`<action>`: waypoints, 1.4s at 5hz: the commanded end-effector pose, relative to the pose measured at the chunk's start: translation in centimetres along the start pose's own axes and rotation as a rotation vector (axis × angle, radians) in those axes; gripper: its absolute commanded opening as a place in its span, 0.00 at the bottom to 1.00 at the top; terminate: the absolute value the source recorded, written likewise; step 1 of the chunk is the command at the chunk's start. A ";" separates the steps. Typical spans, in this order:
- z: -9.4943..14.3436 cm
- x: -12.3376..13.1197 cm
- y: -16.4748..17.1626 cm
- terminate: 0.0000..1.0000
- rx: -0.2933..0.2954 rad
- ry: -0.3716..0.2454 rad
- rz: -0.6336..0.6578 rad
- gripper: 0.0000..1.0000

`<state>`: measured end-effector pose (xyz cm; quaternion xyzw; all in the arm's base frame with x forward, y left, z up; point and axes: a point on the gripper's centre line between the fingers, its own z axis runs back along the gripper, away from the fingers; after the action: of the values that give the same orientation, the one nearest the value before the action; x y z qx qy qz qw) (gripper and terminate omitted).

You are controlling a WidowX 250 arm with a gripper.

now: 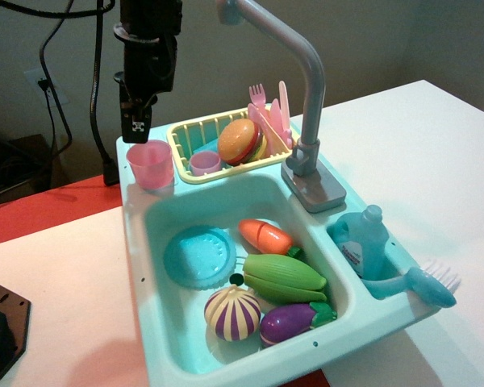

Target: Put cup from counter to sink

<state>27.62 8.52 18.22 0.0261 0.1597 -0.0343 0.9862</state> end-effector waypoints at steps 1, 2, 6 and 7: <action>0.0 0.0 0.0 0.00 0.000 0.000 0.000 1.00; -0.2 1.0 0.6 0.00 0.001 0.002 0.008 1.00; -2.5 0.4 1.2 0.00 0.024 0.013 0.037 0.00; -2.6 0.2 0.6 0.00 0.029 0.011 0.031 0.00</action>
<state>27.01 8.86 14.10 0.0353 0.1915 -0.0345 0.9802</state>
